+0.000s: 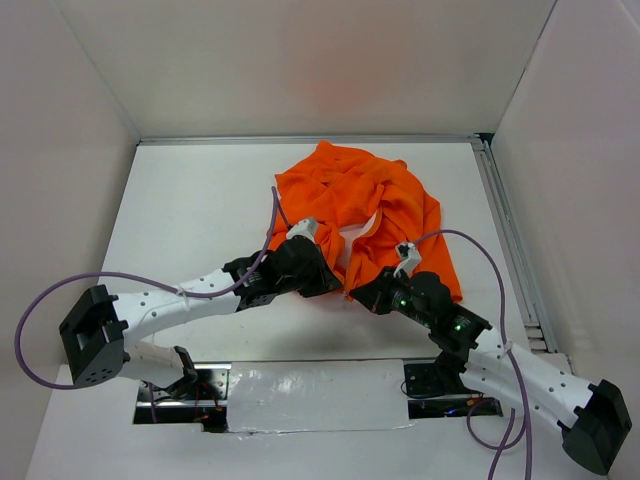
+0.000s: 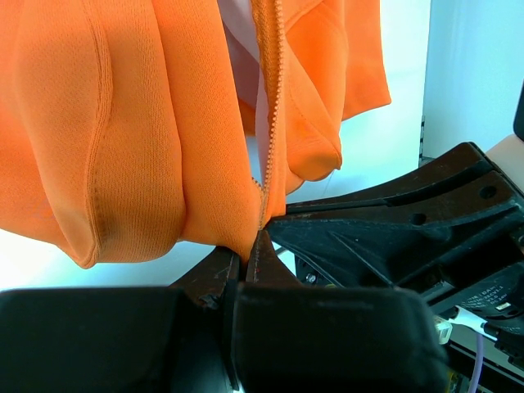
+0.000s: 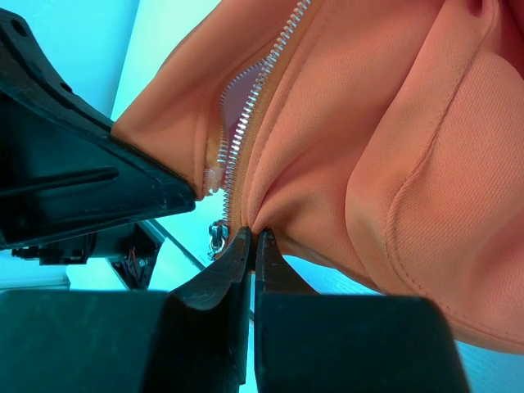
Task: Zip up the jacket
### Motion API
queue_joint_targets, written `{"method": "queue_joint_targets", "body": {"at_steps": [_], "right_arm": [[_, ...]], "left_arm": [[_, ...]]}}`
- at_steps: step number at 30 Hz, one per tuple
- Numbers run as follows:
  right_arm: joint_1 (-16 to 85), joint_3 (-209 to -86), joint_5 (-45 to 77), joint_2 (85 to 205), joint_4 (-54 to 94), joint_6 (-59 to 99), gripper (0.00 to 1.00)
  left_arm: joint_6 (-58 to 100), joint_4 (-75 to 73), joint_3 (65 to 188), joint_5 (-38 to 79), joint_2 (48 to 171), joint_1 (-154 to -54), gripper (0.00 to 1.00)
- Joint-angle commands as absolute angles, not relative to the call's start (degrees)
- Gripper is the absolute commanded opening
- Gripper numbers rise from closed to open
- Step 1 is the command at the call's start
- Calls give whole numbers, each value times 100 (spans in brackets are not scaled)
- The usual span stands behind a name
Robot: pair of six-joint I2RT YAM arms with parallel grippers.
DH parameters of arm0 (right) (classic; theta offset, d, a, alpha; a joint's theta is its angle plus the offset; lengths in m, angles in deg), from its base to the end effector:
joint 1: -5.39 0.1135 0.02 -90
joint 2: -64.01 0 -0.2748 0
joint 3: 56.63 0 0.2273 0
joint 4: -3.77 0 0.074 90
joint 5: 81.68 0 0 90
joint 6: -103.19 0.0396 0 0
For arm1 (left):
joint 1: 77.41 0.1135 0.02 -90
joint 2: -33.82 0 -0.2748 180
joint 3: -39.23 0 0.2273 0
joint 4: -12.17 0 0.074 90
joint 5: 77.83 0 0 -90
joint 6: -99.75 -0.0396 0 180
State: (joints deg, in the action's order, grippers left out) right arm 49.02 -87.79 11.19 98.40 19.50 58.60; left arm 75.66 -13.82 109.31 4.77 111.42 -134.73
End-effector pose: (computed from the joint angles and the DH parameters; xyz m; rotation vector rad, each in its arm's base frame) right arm 0.0910 0.0895 0.2190 -0.0048 2.0588 1.0671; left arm 0.1559 -0.2336 0.2896 -0.2589 2.3508 -1.0444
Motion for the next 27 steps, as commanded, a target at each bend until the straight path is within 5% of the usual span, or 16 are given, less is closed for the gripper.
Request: {"method": "queue_joint_targets", "body": {"at_steps": [1,27], "right_arm": [[4942,-9056,1253,9732,1653,5880,0],[4951,-9162,621,9803,1354,6144,0]], "left_arm": [[7461,-1070,11130,496,11125,-13524,0],[7461,-1052,10990,514,11107,-13533,0]]}}
